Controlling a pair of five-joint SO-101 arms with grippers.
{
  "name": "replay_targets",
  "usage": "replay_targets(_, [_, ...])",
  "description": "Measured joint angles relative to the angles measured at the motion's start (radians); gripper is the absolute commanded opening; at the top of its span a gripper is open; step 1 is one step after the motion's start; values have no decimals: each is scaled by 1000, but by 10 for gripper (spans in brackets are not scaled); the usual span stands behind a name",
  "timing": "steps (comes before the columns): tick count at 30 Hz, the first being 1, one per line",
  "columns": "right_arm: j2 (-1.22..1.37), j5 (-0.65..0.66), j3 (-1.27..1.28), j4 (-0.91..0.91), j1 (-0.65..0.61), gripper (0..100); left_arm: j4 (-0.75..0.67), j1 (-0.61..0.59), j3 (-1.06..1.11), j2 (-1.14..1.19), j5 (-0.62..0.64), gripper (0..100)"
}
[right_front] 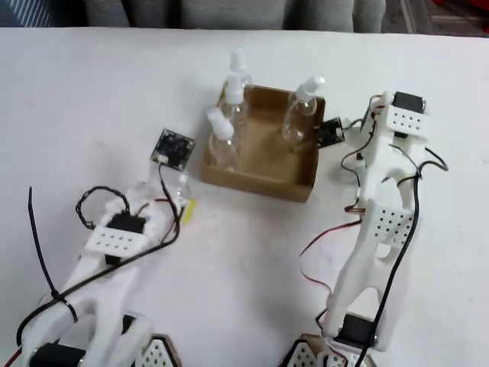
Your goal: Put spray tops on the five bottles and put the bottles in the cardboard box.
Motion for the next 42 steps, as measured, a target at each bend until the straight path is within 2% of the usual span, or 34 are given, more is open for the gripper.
replay_targets(9, [20,2,-28,2,-25,192,0,0,0,0,0,20])
replay_targets(14, [20,2,-31,2,-31,15,0,0,0,0,0,20])
replay_targets(19, [23,-12,-52,2,-52,15,0,0,0,0,0,20])
replay_targets(25, [25,-143,-190,5,-11,16,0,0,0,0,0,20])
replay_targets(30, [5,-196,-207,6,38,16,0,0,0,0,0,20])
replay_targets(35, [-160,-308,-60,6,49,16,0,0,0,0,0,20])
replay_targets(42, [-491,-623,261,6,66,16,0,0,0,0,0,20])
